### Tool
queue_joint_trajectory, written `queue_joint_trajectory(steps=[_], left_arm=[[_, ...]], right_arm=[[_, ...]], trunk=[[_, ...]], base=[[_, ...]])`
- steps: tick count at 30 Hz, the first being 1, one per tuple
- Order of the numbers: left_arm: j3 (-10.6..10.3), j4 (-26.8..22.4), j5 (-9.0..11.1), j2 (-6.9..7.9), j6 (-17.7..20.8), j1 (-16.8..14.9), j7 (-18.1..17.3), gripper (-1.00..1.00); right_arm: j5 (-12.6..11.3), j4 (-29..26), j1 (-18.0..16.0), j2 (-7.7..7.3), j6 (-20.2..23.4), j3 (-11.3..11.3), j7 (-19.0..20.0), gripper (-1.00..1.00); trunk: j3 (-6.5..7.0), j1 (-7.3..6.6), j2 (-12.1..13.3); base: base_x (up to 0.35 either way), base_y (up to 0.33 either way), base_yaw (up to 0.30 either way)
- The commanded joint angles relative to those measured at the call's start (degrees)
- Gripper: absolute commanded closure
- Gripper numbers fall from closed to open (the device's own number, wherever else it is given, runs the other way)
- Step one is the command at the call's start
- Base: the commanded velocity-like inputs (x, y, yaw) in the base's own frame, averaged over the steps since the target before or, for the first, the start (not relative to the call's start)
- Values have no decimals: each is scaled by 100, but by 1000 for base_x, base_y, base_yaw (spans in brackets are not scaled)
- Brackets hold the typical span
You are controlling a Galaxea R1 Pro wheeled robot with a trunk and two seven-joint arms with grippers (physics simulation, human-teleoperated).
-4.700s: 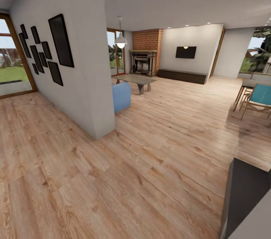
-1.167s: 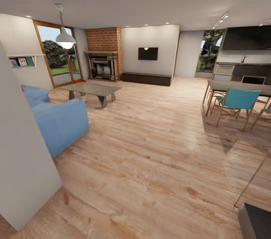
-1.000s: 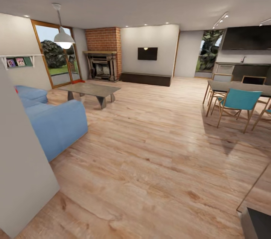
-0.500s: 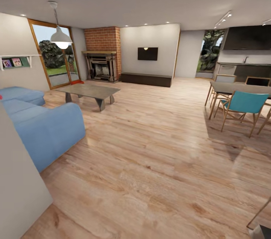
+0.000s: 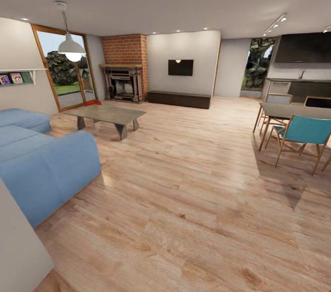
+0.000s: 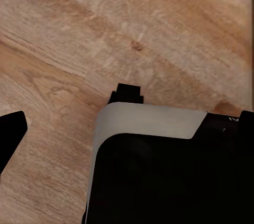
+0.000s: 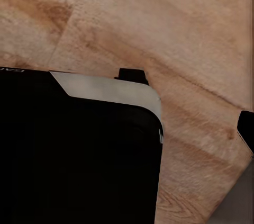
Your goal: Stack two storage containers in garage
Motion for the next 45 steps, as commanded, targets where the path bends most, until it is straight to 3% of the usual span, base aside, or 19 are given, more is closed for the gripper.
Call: queue_joint_trajectory(steps=[1, 28, 45], left_arm=[[29, -3, 48, 0, 20, -3, 7, -100], [29, -3, 48, 0, 20, -3, 7, -100], [29, -3, 48, 0, 21, -3, 7, -100]], right_arm=[[-53, 17, -6, 5, -29, 48, -4, -100], [-49, 17, -8, 5, -33, 48, -4, -100], [-54, 17, -9, 5, -20, 39, -4, -100]], trunk=[[-6, 3, -3], [-6, 3, -3], [-6, 3, -3]], base=[[323, 0, 0], [323, 0, -1], [323, 0, -136]])
